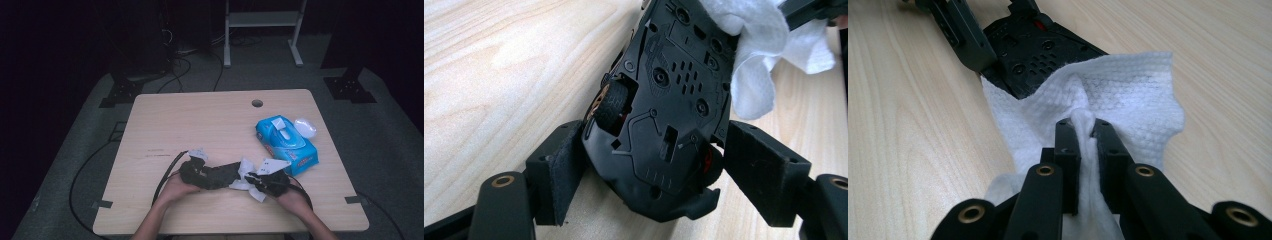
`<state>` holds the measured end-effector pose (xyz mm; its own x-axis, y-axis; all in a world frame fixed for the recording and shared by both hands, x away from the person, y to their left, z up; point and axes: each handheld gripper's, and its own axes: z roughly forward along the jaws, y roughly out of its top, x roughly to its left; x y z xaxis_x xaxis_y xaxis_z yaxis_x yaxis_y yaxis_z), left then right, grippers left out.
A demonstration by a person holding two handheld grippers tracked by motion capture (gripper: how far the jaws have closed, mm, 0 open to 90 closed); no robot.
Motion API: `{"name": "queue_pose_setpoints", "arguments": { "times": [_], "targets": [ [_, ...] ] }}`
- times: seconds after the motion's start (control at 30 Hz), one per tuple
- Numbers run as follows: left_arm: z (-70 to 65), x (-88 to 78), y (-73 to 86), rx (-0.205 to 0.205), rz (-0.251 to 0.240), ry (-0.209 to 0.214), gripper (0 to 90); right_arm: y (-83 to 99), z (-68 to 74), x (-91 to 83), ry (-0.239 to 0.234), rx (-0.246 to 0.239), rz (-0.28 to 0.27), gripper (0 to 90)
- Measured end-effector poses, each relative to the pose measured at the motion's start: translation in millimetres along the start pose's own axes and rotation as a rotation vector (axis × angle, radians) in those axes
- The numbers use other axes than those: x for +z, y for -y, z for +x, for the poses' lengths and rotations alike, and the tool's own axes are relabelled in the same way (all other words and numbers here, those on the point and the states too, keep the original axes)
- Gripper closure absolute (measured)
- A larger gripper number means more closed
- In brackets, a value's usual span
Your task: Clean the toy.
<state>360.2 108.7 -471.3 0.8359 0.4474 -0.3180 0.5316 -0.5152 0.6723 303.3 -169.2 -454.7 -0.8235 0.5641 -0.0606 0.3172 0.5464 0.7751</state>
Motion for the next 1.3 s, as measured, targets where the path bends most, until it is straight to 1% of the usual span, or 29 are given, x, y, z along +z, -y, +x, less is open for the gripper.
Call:
{"name": "queue_pose_setpoints", "arguments": {
  "times": [0.17, 0.2, 0.27, 0.33, 0.4, 0.47, 0.5, 0.57, 0.6, 0.63, 0.7, 0.77, 0.9, 0.93, 1.07, 1.2, 1.3],
  "targets": [
    [-2.6, 0.9, -0.3, 0.016, 0.000, -0.017, 25.2, 1.4, 0.9, -0.7, 0.001, -0.005, -0.003, 82.3],
    [-3.9, 0.7, -0.6, 0.034, 0.001, -0.026, 25.3, 2.1, 1.0, -0.9, 0.002, -0.010, -0.008, 82.3],
    [-7.0, 0.2, -1.2, 0.080, -0.002, -0.051, 25.3, 2.9, 1.2, -1.4, -0.004, -0.005, -0.012, 82.5],
    [-10.7, -0.3, -1.6, 0.115, -0.003, -0.075, 25.3, 3.9, 1.2, -2.2, -0.009, -0.003, -0.013, 82.6],
    [-13.7, -0.9, -1.4, 0.145, -0.002, -0.092, 25.3, 4.3, 1.8, -2.8, -0.012, -0.002, -0.012, 82.5],
    [-15.2, -1.4, -0.8, 0.165, -0.006, -0.098, 25.4, 4.5, 2.5, -3.3, -0.013, -0.002, -0.010, 82.5],
    [-15.6, -1.4, -0.2, 0.169, -0.012, -0.101, 25.4, 4.6, 2.8, -3.5, -0.013, -0.001, -0.009, 82.4],
    [-15.9, -0.7, 1.7, 0.158, -0.032, -0.102, 25.4, 4.9, 2.4, -3.6, -0.015, 0.015, -0.012, 82.4],
    [-15.5, -1.1, 2.0, 0.162, -0.030, -0.103, 25.3, 5.2, 2.0, -3.5, -0.019, 0.028, -0.016, 82.5],
    [-15.8, -0.7, 2.1, 0.157, -0.036, -0.102, 25.3, 5.3, 1.5, -3.6, -0.022, 0.032, -0.017, 82.5],
    [-16.1, -0.9, 2.5, 0.161, -0.039, -0.101, 25.3, 5.5, 1.7, -3.8, -0.024, 0.038, -0.016, 82.5],
    [-16.1, -1.1, 3.2, 0.167, -0.044, -0.100, 25.4, 5.6, 2.1, -3.9, -0.022, 0.037, -0.015, 82.7],
    [-15.7, -2.2, 4.6, 0.166, -0.052, -0.093, 26.0, 6.5, 2.9, -4.3, -0.019, 0.029, -0.016, 82.7],
    [-14.9, -2.7, 6.0, 0.154, -0.057, -0.080, 26.0, 6.9, 3.5, -4.4, -0.018, 0.033, -0.017, 82.8],
    [-15.1, -2.9, 6.8, 0.150, -0.062, -0.080, 26.2, 7.8, 4.6, -4.8, -0.020, 0.034, -0.018, 82.9],
    [-18.5, -2.9, 6.5, 0.190, -0.061, -0.109, 26.4, 9.0, 6.4, -5.2, -0.022, 0.031, -0.009, 83.1],
    [-20.4, -2.9, 6.6, 0.204, -0.063, -0.119, 26.5, 9.4, 6.8, -5.5, -0.028, 0.037, -0.005, 83.1]
  ]
}}
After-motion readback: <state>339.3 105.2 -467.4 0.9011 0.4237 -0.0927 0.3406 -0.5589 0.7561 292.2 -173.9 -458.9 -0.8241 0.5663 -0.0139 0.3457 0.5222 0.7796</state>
